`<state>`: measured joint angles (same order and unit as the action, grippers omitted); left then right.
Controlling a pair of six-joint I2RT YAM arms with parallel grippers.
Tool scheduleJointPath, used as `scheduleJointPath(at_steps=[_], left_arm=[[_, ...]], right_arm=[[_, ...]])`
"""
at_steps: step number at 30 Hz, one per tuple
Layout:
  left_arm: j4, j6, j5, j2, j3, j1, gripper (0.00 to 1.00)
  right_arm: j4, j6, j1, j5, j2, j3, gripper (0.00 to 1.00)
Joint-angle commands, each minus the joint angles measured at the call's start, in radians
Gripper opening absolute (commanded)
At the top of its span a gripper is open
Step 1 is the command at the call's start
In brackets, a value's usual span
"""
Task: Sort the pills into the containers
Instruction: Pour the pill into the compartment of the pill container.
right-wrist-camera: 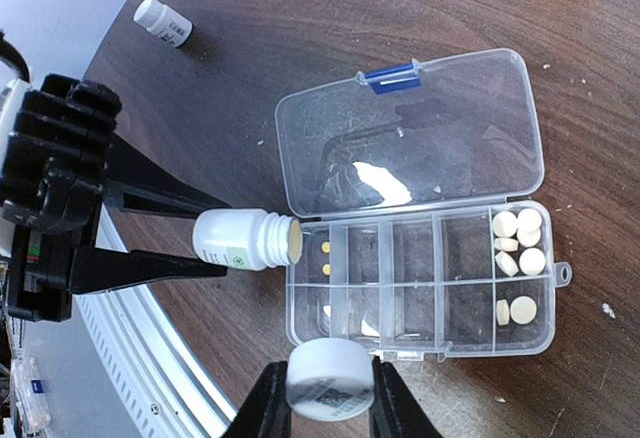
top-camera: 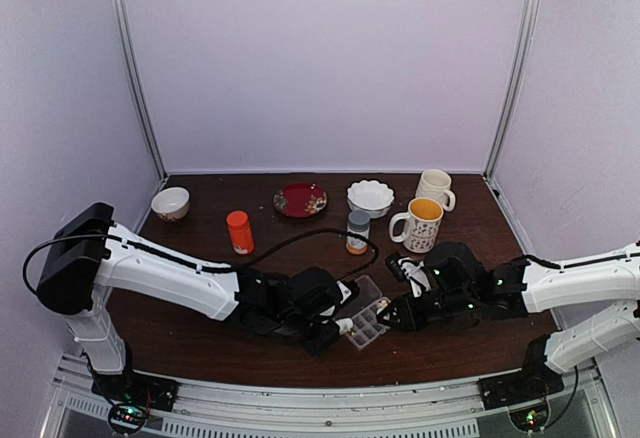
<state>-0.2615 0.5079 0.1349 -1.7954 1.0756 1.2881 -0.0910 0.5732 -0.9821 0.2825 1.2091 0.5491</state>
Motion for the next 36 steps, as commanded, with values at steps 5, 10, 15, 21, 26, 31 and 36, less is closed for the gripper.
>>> scheduleJointPath(at_steps=[5, 10, 15, 21, 26, 31, 36], left_arm=[[0.010, 0.009, 0.012, -0.037, 0.049, 0.000, 0.00], [-0.009, -0.002, 0.030, -0.019, 0.043, -0.001, 0.00], [-0.034, 0.003, 0.020, -0.005, 0.061, 0.001, 0.00], [-0.004, 0.007, 0.002, -0.040, 0.045, -0.001, 0.00], [0.022, 0.009, 0.003, -0.004, 0.036, 0.002, 0.00], [-0.005, 0.002, 0.009, -0.032, 0.055, 0.002, 0.00], [0.033, -0.008, 0.012, -0.017, 0.044, 0.002, 0.00]], right_arm=[[-0.011, -0.010, -0.004, -0.028, -0.015, 0.018, 0.00], [-0.004, -0.008, -0.005, -0.028, -0.019, 0.010, 0.00], [-0.001, -0.005, -0.004, -0.028, -0.019, 0.012, 0.00], [0.003, -0.006, -0.004, -0.025, -0.012, 0.009, 0.00], [0.006, -0.009, -0.004, -0.029, -0.012, 0.008, 0.00], [0.069, -0.012, -0.004, -0.034, 0.013, -0.013, 0.00], [0.185, -0.068, -0.004, -0.095, 0.000, -0.052, 0.00]])
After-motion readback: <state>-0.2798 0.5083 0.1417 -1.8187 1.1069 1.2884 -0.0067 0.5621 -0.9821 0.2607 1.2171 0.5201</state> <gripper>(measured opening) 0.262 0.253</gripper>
